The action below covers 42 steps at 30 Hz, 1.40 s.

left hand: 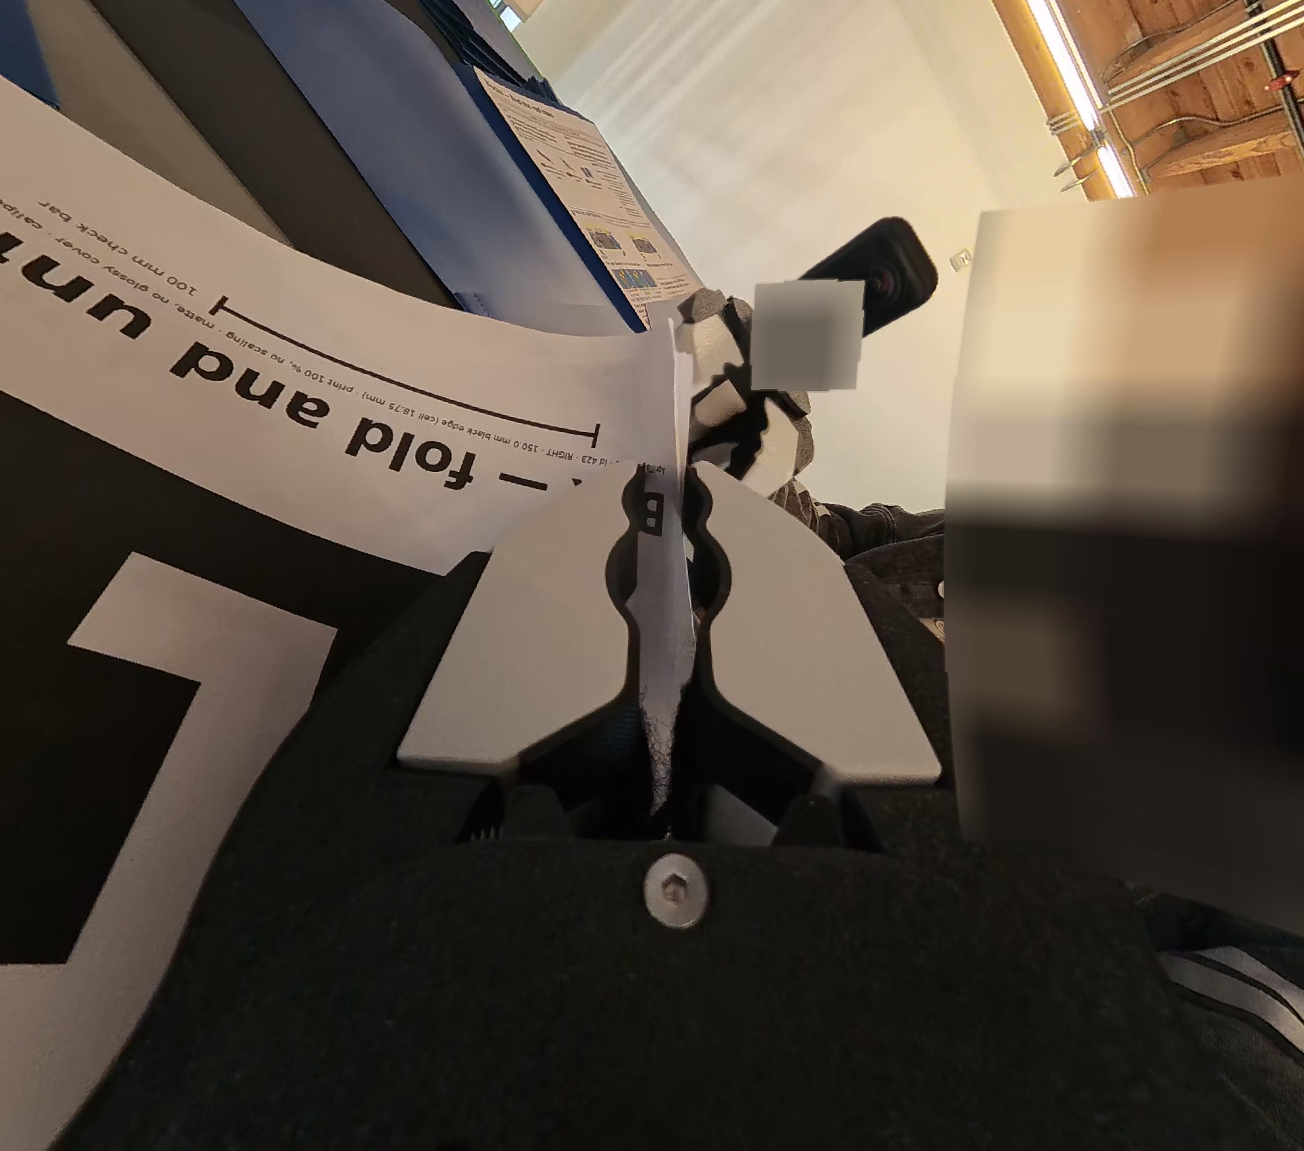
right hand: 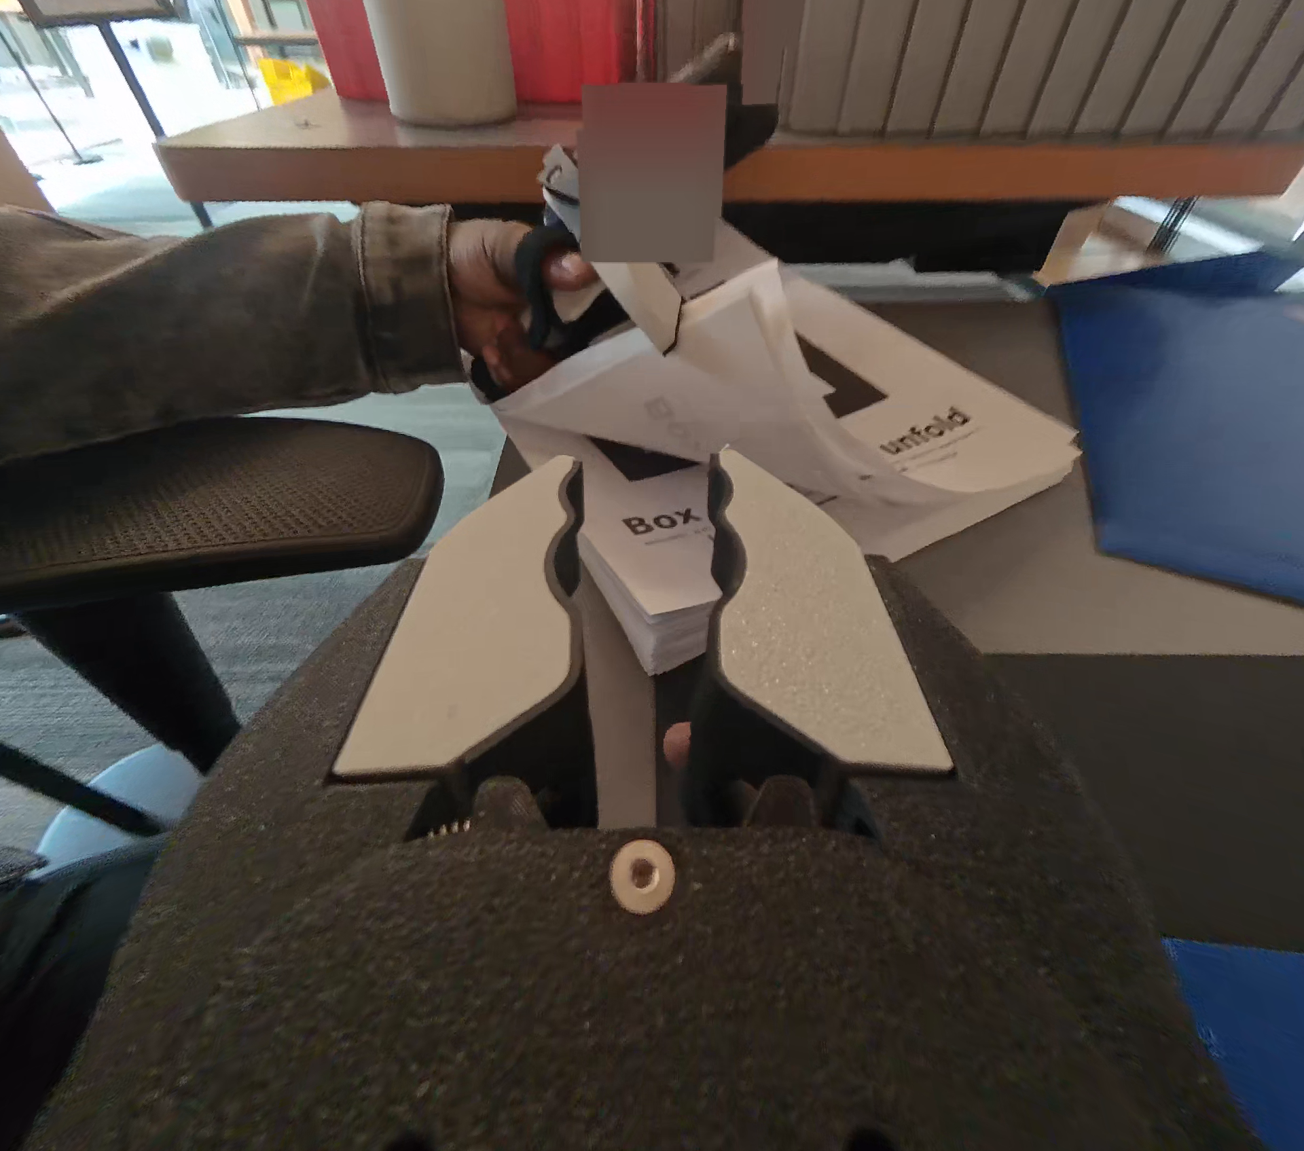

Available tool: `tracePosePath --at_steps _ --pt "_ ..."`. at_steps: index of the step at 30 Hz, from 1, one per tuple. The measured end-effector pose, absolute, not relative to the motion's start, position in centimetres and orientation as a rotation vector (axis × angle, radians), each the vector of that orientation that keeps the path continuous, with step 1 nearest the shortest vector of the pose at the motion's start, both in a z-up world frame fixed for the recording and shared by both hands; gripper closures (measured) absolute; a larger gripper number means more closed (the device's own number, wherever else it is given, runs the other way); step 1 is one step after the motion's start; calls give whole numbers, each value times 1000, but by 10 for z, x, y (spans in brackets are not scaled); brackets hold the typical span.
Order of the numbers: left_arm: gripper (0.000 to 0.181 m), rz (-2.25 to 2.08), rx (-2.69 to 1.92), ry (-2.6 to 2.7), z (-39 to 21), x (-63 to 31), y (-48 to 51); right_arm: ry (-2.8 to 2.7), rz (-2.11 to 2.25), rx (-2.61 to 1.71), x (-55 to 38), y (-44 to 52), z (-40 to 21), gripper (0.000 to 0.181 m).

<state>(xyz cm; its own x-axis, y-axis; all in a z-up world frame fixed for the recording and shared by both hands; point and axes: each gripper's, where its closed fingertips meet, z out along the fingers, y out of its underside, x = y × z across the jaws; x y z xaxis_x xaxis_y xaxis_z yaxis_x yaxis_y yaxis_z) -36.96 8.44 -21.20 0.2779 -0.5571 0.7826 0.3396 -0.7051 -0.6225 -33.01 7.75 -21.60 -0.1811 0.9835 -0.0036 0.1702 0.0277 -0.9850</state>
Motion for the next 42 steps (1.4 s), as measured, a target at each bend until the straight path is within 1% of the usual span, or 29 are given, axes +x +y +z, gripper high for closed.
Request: tracePosePath --at_steps 3,31,34,36,42 --pt "170 -1527 -1804 197 -212 -370 84 -1531 1229 -1270 -333 75 -223 145" --pt "168 -1531 -1806 197 -212 -369 84 -1569 1222 -1289 -335 72 -229 148" --pt "168 -1531 -1804 195 -212 -369 85 -1553 1223 -1269 -334 72 -226 148" --pt "168 -1532 -1803 194 -212 -369 85 -1538 1214 -1237 -332 72 -223 152" --pt "168 -1535 -1800 194 -211 -370 84 -1552 1136 -1126 -329 68 -219 151"
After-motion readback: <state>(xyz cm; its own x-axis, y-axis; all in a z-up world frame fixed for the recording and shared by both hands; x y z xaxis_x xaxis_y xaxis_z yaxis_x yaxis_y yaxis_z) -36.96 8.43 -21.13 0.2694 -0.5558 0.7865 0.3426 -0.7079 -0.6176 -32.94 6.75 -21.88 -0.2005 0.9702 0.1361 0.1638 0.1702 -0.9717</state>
